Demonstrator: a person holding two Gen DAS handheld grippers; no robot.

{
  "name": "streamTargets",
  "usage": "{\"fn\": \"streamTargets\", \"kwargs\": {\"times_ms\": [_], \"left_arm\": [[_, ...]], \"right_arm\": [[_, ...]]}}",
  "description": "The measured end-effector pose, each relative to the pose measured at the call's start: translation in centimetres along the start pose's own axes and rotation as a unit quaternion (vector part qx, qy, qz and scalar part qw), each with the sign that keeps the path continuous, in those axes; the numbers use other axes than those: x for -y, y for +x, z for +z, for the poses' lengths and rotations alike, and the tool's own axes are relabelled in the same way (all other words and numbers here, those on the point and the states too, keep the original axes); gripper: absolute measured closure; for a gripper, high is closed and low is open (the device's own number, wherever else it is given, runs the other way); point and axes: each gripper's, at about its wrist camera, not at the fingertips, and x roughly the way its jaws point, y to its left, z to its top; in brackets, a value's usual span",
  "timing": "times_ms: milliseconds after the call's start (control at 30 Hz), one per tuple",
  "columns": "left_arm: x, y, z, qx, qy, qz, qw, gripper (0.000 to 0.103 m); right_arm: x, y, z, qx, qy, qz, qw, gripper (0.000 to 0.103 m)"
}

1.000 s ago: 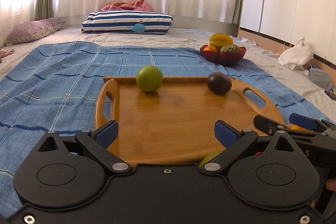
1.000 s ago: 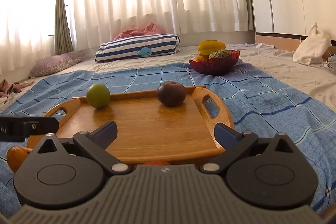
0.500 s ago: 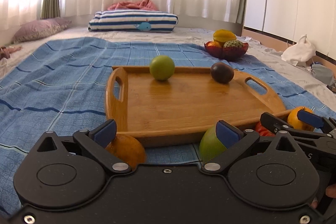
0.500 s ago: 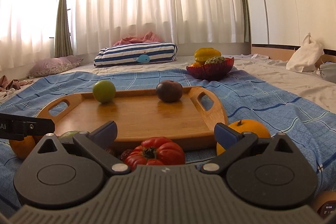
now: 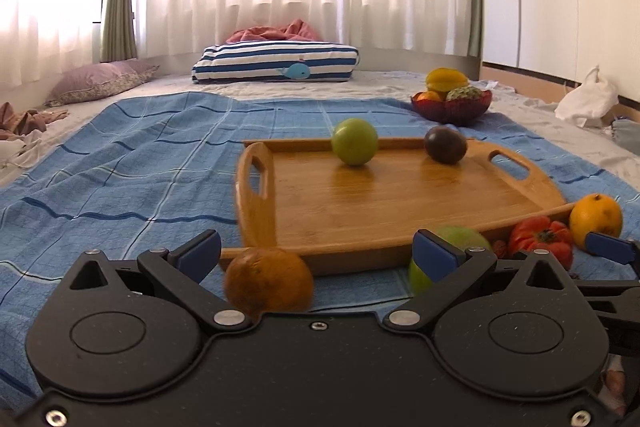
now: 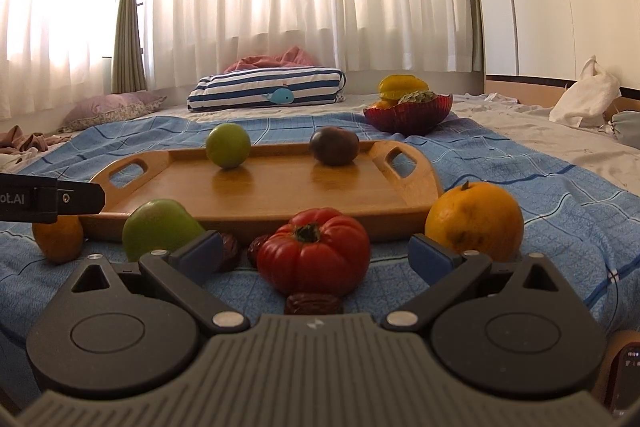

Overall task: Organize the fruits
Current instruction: 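Grasp the orange-brown citrus with the left gripper while the right grasps the red tomato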

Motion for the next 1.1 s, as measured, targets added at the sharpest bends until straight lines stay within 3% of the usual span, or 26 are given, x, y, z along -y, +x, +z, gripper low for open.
{"fn": "streamTargets", "kwargs": {"times_ms": [267, 400, 733, 1100], "left_arm": [[-0.9, 0.8, -0.6, -0.009, -0.007, 0.015, 0.9998, 0.001], [-1.3, 0.9, -0.9, -0.013, -0.013, 0.015, 0.9997, 0.002], [-2.2, 1.1, -1.4, -0.030, -0.038, -0.004, 0.9988, 0.017], [-2.5, 1.4, -1.7, -0.034, -0.040, 0.001, 0.9986, 0.029]], "right_arm": [[-0.1, 0.2, -0.2, -0.016, -0.004, 0.001, 1.000, 0.000], [-0.1, 0.8, 0.0, -0.028, -0.013, -0.008, 0.999, 0.008], [0.2, 1.5, 0.3, -0.038, -0.014, -0.011, 0.999, 0.020], [0.0, 1.7, 0.4, -0.040, -0.016, -0.012, 0.999, 0.021]]}}
